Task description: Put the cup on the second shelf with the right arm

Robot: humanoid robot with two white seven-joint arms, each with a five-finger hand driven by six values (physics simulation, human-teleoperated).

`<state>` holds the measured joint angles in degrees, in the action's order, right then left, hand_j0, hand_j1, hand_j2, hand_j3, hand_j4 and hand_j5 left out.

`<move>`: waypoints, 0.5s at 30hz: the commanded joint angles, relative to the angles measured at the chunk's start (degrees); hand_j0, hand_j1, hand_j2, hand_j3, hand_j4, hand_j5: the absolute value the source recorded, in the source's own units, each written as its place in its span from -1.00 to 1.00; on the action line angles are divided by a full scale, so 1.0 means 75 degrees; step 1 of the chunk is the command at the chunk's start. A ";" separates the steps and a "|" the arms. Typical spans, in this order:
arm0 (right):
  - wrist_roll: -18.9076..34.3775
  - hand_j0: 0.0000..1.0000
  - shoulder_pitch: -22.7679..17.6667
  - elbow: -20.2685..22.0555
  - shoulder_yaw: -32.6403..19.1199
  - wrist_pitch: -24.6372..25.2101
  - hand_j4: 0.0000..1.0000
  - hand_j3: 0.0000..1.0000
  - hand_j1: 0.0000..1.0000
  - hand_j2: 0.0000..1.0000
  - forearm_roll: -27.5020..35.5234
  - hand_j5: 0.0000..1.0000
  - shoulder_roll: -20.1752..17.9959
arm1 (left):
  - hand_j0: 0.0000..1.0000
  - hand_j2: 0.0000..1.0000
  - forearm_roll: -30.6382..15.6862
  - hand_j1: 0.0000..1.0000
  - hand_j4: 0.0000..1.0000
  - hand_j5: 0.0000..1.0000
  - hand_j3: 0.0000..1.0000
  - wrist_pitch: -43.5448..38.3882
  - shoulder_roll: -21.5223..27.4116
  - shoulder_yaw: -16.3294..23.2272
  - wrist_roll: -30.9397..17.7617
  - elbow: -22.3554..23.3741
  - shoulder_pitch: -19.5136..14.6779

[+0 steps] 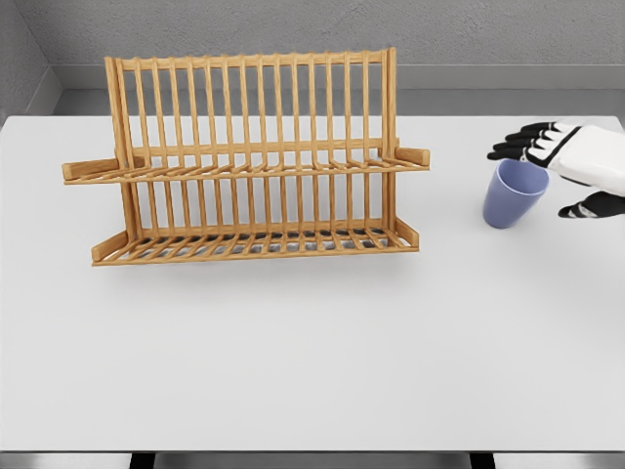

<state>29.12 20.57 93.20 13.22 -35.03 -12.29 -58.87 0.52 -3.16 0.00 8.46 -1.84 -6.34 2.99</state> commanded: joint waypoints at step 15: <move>0.0783 1.00 0.1746 -0.1048 0.2128 0.1624 1.00 1.00 1.00 1.00 0.0010 1.00 0.0279 | 1.00 1.00 0.0001 1.00 1.00 1.00 1.00 0.0000 0.0001 -0.0002 -0.0001 0.0001 0.0000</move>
<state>33.49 34.01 86.64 26.48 -23.32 -12.42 -57.27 0.52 -3.16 0.00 8.46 -1.84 -6.33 2.99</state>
